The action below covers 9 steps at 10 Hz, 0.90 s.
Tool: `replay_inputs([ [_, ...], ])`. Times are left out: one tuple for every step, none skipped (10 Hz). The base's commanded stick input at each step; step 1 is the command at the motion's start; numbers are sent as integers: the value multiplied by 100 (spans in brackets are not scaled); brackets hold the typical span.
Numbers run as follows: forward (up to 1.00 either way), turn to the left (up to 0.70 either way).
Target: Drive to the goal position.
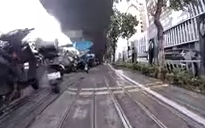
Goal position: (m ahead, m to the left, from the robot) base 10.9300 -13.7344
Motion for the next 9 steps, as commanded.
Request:
replay_inputs([
  [70,0],
  [70,0],
  [70,0],
  [70,0],
  [70,0],
  [70,0],
  [70,0],
  [70,0],
  [70,0],
])
